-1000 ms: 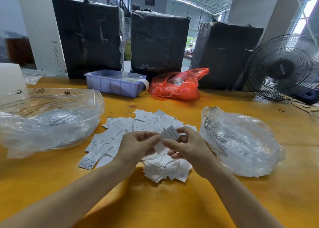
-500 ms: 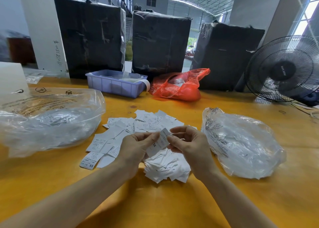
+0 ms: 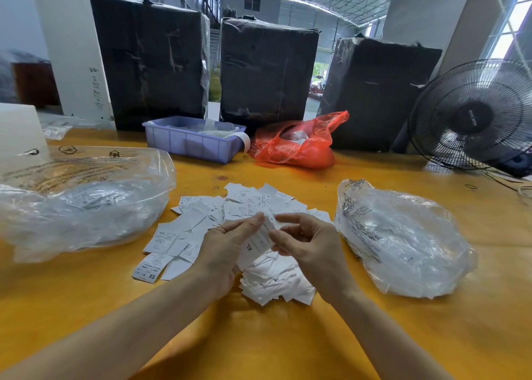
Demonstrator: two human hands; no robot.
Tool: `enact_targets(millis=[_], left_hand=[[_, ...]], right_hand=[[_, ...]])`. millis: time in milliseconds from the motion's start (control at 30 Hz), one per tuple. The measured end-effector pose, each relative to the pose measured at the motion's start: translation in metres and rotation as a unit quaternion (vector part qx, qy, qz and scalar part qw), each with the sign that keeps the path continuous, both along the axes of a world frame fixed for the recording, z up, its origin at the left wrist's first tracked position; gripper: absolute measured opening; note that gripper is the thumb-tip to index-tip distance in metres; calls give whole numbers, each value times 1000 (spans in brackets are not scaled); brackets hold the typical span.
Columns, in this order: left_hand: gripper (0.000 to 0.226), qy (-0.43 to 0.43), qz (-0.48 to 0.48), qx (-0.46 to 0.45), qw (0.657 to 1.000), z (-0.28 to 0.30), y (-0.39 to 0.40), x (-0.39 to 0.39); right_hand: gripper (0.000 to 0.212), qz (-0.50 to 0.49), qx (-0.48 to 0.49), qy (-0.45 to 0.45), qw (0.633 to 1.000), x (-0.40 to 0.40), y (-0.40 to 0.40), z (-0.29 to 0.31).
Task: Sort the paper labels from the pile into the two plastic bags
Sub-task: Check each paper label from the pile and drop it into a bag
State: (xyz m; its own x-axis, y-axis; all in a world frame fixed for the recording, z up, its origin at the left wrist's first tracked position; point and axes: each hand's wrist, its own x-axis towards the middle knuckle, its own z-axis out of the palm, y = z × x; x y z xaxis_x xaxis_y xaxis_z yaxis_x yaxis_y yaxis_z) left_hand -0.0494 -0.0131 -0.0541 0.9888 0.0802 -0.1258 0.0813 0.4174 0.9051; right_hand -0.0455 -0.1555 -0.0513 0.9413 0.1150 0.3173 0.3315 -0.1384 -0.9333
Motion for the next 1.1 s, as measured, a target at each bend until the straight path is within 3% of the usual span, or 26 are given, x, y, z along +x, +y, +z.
enact_targets(millis=[133, 300, 500, 600, 700, 767, 867, 967, 1100], left_hand=[[24, 25, -40, 33, 998, 2, 4, 3], [39, 46, -89, 117, 988, 0, 14, 13], [12, -6, -124, 231, 965, -1, 21, 16], [7, -21, -76, 267, 961, 13, 35, 22], [8, -67, 52, 286, 955, 40, 76, 35], [11, -93, 166, 352, 917, 55, 117, 41], [12, -56, 298, 478, 825, 61, 180, 42], [13, 41, 306, 597, 741, 49, 222, 43], [15, 99, 279, 670, 680, 29, 236, 45]], right_hand=[[15, -20, -13, -20, 1000, 3, -4, 2], [12, -72, 17, -15, 997, 6, -12, 4], [6, -84, 37, -22, 996, 6, -10, 2], [9, -73, 46, -21, 996, 6, -12, 2], [13, -79, 34, -35, 996, 7, -15, 3], [15, -95, 24, -55, 994, 11, -20, 5], [20, -138, -7, -116, 984, 17, -30, 10], [25, -204, -51, -169, 963, 28, -49, 12], [15, -282, -165, -133, 936, 52, -91, 3]])
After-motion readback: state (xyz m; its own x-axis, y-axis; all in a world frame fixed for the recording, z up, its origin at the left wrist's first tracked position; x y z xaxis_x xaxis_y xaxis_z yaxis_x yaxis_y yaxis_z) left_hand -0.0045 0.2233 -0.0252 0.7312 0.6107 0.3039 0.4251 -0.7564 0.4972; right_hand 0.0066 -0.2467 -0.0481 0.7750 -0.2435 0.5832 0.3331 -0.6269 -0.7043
